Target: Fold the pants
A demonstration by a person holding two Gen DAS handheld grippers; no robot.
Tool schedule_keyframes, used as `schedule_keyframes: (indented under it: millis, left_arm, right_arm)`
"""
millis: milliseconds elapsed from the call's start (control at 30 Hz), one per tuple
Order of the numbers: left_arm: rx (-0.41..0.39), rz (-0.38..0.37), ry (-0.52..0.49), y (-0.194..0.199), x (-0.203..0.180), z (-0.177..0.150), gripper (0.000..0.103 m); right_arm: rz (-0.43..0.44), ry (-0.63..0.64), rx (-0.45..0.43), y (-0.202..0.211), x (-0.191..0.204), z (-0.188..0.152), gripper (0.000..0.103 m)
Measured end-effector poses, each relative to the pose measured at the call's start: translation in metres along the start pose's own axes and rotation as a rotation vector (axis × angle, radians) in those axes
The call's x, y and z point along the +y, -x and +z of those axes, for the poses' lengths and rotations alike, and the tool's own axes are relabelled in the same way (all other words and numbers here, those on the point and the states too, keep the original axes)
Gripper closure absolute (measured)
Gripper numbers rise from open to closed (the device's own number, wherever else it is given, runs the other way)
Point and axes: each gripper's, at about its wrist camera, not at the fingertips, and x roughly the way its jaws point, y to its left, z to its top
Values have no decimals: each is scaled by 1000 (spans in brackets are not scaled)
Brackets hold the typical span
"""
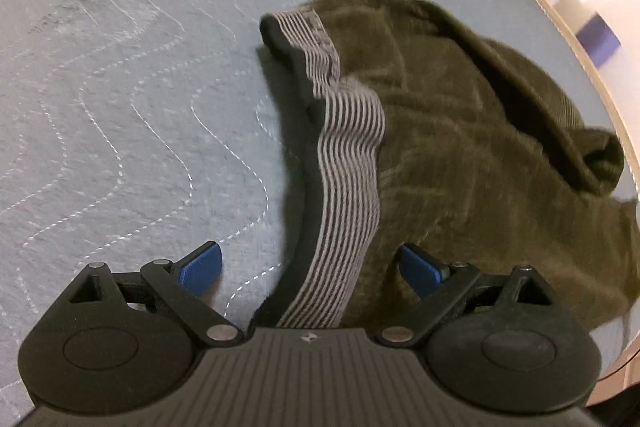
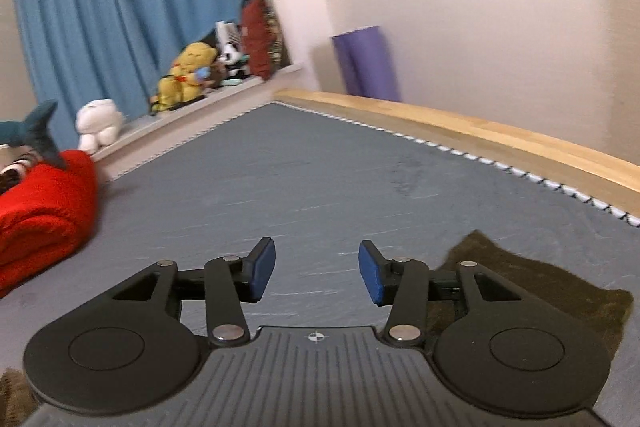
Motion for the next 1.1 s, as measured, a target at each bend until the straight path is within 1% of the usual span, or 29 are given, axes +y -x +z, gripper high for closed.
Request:
schedule_keyframes:
  millis: [67,100,133,167,200,233,267,333,433,533,600,633,667,700,733,800,833,867,900,933,967,1033,1100]
  left_arm:
    - [-10,-2,-40,-3,-2,-4,8]
    - [-17,-3,-75,-4,-6,-5,16]
    - [-25,-10,-109,-3,-9,-7,28]
    - [-27,-25,-136,-4,-11,-8,37]
    - [-29,-46,-159,-2,-14,-10,56]
    - [-37,-37,-182,0,-15,-12,65]
    - [-47,-26,-211,4,-17,-14,68]
    - [-68,-27,-252,16,-20,-16,79]
    - [-111,-40,-272,39,-20,-20,81]
    - [-115,-44,-289,60,-17,-30,82]
    - [-111,-28,-330,67,-19,-37,83]
    - [-109,-7,-349,69,-21,-40,84]
    - [-108,28,-361,70,-21,-44,93]
    - [-101,79,-373,70,-19,-48,92]
    - [-91,126,-382,66,-16,-49,103]
    - [-74,286,-378,57,-6,-50,103]
    - [-62,333,-381,51,0,-49,103]
    - [-53,311,-358,50,8,-46,100]
    - [-61,278,-307,53,15,-42,98]
    - [-82,253,-256,58,20,-37,95]
    - [-117,238,-236,66,19,-33,93]
    - [-190,206,-252,81,7,-28,82]
    - [-248,124,-284,91,-14,-24,77]
  right_arm:
    - [15,-3,-1,11,10,3,54]
    - [25,-7,-1,16,18,5,54]
    - [36,-10,-1,18,25,6,54]
    - [45,-11,-2,22,32,6,54]
    - [51,-9,-5,23,41,5,54]
    - [56,-6,-6,26,48,6,54]
    - [61,-4,-6,25,55,4,53]
    - [79,-5,-3,28,69,4,53]
    - [102,-8,1,30,89,2,53]
    - [120,-5,11,30,107,-5,52]
    - [136,-8,39,28,119,-10,52]
    - [144,-10,49,26,125,-12,52]
    - [150,-10,57,25,130,-14,52]
    - [157,-8,63,25,135,-15,52]
    - [164,-3,63,26,140,-16,52]
    - [171,11,59,28,147,-17,52]
    - [173,14,59,29,150,-18,52]
    - [176,13,61,29,152,-18,52]
    - [179,12,62,30,153,-19,52]
    - [180,12,64,30,154,-19,52]
    - [180,11,66,31,155,-19,51]
    - [180,7,69,31,155,-17,51]
    - [180,0,67,32,154,-15,50]
